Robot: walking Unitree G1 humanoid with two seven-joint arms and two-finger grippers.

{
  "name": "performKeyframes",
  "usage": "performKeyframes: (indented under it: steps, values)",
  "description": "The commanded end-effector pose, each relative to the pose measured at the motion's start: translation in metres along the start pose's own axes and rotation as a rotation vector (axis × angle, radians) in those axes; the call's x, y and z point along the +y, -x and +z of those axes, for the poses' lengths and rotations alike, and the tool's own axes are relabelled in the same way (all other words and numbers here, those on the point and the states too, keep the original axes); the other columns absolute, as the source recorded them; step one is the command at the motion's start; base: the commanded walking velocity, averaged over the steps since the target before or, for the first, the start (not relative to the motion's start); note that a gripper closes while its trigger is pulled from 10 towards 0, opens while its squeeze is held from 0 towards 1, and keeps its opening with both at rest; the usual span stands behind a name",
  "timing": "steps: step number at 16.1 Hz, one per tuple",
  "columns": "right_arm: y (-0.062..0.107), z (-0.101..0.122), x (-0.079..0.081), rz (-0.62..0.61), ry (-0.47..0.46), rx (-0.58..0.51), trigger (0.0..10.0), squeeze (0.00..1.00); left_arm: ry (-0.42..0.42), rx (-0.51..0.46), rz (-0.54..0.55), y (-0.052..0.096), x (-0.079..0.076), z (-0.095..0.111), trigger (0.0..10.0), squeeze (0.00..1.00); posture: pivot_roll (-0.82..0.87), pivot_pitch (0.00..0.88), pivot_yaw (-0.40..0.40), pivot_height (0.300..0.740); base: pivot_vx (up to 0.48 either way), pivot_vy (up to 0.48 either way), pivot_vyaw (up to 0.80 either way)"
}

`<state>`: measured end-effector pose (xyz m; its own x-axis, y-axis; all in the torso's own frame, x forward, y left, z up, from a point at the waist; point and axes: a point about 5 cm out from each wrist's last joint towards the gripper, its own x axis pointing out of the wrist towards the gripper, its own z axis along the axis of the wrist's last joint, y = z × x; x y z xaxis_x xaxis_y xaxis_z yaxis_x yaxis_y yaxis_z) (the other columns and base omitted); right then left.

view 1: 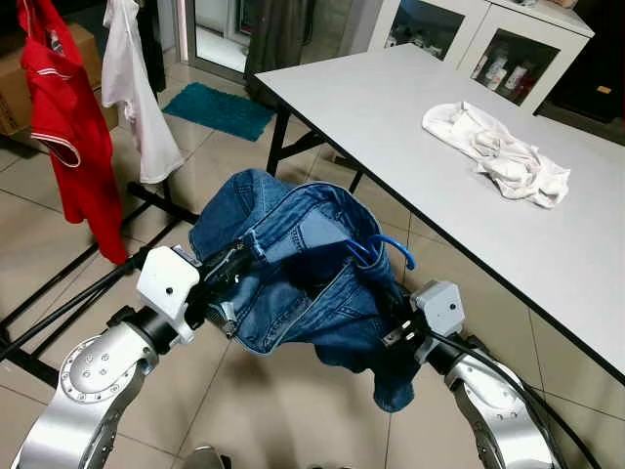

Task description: Hang hanger

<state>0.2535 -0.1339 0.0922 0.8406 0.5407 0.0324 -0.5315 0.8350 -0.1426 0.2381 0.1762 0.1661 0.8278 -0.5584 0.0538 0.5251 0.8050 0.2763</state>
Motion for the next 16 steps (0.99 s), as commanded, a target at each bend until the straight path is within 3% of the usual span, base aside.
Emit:
performKeyframes:
  steps: [1, 8, 10, 13, 14, 15, 16]
  values:
    - [0.004, 0.006, -0.008, -0.035, 0.005, -0.025, 0.0, 0.0, -0.022, 0.014, -0.027, 0.0, -0.004, -0.003, 0.0, 0.0, 0.13, 0.143, -0.183, 0.74, 0.0, 0.0, 0.0]
    - [0.004, 0.006, -0.008, -0.034, 0.005, -0.024, 0.0, 0.0, -0.235, 0.053, -0.136, 0.003, 0.0, -0.002, 0.0, 0.0, 0.13, 0.142, -0.183, 0.74, 0.0, 0.0, 0.0]
    - [0.004, 0.006, -0.008, -0.036, 0.006, -0.024, 0.0, 0.0, -0.25, 0.023, -0.122, 0.001, 0.002, 0.0, 0.0, 0.0, 0.12, 0.141, -0.181, 0.74, 0.0, 0.0, 0.0]
    - [0.004, 0.005, -0.008, -0.039, 0.005, -0.024, 0.0, 0.0, -0.16, -0.036, -0.071, -0.002, 0.004, 0.003, 0.0, 0.0, 0.12, 0.138, -0.179, 0.74, 0.0, 0.0, 0.0]
    - [0.004, 0.005, -0.008, -0.041, 0.004, -0.026, 0.0, 0.0, -0.038, -0.092, -0.01, -0.003, 0.008, 0.007, 0.0, 0.52, 0.12, 0.136, -0.179, 0.74, 0.0, 0.0, 0.0]
    - [0.004, 0.005, -0.008, -0.042, 0.003, -0.026, 0.0, 0.0, 0.008, -0.113, 0.017, -0.003, 0.01, 0.007, 0.0, 0.67, 0.12, 0.134, -0.177, 0.74, 0.0, 0.0, 0.0]
    - [0.003, 0.005, -0.008, -0.042, 0.003, -0.027, 0.0, 0.0, 0.035, -0.131, 0.02, -0.003, 0.01, 0.007, 0.0, 0.95, 0.13, 0.13, -0.177, 0.74, 0.0, 0.0, 0.0]
